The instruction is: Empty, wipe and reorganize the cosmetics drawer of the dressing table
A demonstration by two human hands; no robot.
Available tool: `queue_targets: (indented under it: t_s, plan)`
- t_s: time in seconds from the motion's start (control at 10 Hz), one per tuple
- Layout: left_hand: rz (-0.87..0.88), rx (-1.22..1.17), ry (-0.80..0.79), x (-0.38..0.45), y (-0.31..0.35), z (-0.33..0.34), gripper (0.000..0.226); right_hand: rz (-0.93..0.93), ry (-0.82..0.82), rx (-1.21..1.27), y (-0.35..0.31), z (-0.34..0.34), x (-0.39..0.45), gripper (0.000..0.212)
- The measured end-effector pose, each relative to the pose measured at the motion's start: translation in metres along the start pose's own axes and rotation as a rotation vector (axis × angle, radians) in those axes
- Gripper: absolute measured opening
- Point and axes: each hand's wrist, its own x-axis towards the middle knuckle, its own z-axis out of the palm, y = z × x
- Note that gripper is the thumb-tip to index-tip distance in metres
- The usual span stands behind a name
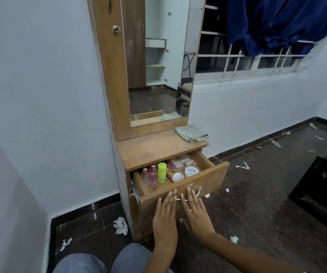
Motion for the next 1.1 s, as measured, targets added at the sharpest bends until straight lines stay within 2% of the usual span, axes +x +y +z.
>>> queue_targets:
  t_s: [0.3,0.5,0.6,0.7,0.9,1.0,1.1]
  plan:
    - [-0.084,0.008,0.004,0.049,-0.046,0.008,0.074,-0.015,0.02,0.007,-0.008,0.006,0.069,0.086]
    - [-0.168,0.108,-0.02,0.069,-0.065,0.014,0.072,0.016,0.02,0.082,-0.019,0.006,0.103,0.085]
    - [-0.168,0.127,-0.031,0.078,-0.072,0.014,0.072,0.019,-0.01,0.121,-0.022,0.007,0.116,0.083]
    - [-0.151,0.15,-0.053,0.084,-0.077,0.014,0.069,0.016,-0.108,0.143,-0.021,0.013,0.127,0.079]
    - [-0.114,0.113,-0.037,0.083,-0.073,0.009,0.068,-0.002,-0.144,0.122,-0.016,0.011,0.125,0.077]
    - [-0.027,0.175,0.008,0.07,-0.069,0.007,0.071,0.022,-0.085,0.211,-0.019,0.006,0.114,0.07]
    - [-0.017,0.187,0.099,0.061,-0.073,0.0,0.07,0.037,0.057,0.269,-0.025,0.0,0.104,0.065]
